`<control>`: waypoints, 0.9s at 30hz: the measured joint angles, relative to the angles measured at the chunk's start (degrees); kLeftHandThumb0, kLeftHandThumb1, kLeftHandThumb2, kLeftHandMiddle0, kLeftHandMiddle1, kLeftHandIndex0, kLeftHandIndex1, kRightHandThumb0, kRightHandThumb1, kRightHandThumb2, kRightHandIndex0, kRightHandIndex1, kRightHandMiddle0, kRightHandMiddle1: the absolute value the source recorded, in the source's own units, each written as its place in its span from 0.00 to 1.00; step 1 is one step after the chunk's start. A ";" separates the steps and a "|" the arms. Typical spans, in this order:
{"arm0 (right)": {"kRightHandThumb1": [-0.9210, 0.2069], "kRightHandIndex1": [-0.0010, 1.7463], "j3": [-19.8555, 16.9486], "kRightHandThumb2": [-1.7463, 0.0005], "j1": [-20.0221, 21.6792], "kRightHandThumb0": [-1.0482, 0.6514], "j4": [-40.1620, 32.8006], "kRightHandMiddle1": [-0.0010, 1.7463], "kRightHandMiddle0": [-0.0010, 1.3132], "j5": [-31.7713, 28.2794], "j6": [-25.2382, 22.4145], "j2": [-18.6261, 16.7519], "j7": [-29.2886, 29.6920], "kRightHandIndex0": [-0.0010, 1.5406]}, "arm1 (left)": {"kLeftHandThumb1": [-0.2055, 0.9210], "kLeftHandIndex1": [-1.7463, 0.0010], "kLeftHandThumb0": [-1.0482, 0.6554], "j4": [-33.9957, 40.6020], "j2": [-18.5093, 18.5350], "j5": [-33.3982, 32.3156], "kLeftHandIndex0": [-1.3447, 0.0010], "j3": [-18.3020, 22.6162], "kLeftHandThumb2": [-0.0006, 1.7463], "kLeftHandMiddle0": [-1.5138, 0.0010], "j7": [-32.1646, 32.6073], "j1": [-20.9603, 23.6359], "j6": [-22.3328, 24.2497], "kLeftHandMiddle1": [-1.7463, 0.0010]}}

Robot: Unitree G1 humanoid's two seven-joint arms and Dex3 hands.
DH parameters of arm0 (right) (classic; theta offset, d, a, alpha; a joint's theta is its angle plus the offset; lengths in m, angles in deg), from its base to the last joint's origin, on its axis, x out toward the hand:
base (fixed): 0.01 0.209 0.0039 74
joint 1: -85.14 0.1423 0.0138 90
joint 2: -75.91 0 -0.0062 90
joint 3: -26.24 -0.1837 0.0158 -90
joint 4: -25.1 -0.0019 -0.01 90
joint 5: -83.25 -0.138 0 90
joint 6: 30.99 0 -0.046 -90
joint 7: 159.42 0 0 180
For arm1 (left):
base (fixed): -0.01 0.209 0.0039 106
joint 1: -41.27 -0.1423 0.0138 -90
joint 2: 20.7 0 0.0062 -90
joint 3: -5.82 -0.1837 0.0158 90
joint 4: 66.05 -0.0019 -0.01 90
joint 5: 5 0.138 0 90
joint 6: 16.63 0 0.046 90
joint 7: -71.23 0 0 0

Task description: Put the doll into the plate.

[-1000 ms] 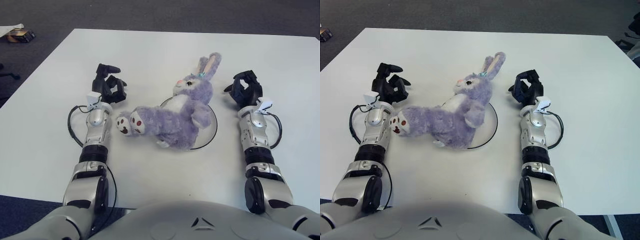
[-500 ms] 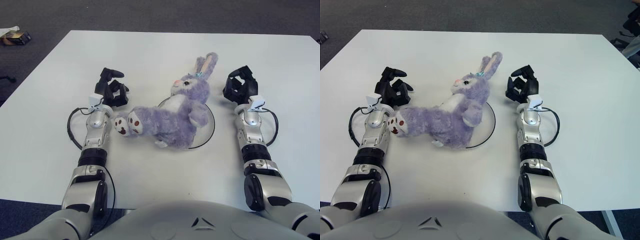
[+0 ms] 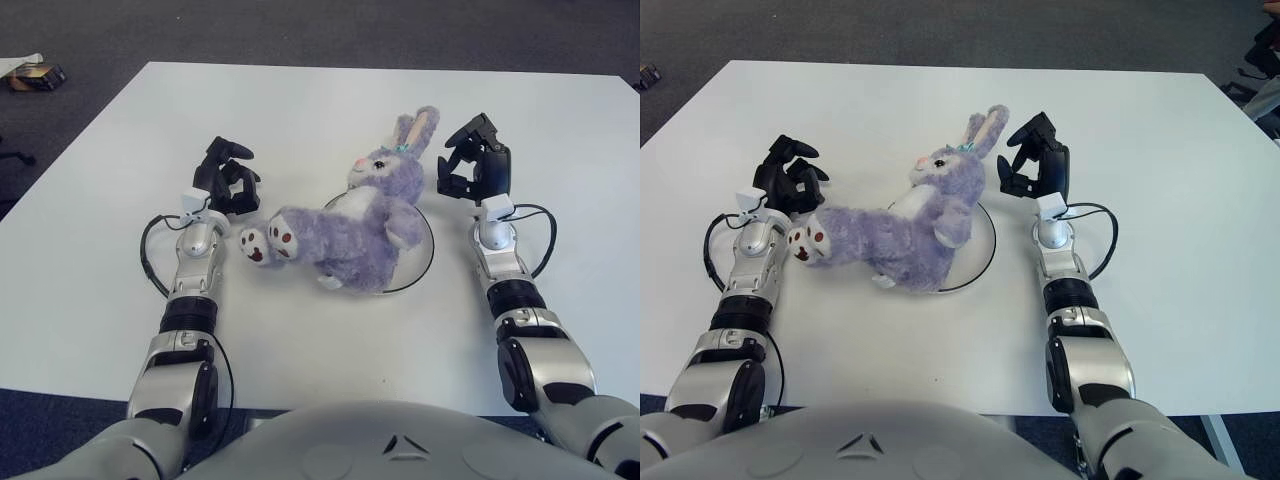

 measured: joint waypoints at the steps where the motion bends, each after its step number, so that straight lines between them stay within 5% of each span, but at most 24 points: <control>1: 0.40 1.00 -0.18 0.36 0.17 0.36 0.57 1.00 0.37 -1.00 0.02 0.01 -0.85 0.68 | 0.47 0.00 0.61 0.03 0.04 0.05 0.64 0.01 0.75 0.67 0.01 -0.07 -0.04 0.00; 27: 0.39 1.00 -1.20 0.37 0.40 0.36 0.68 1.00 0.37 -5.92 -2.15 -0.41 -5.17 0.70 | 0.45 0.00 0.61 3.07 0.73 0.25 0.63 -0.12 0.77 0.66 0.19 -2.14 1.95 0.00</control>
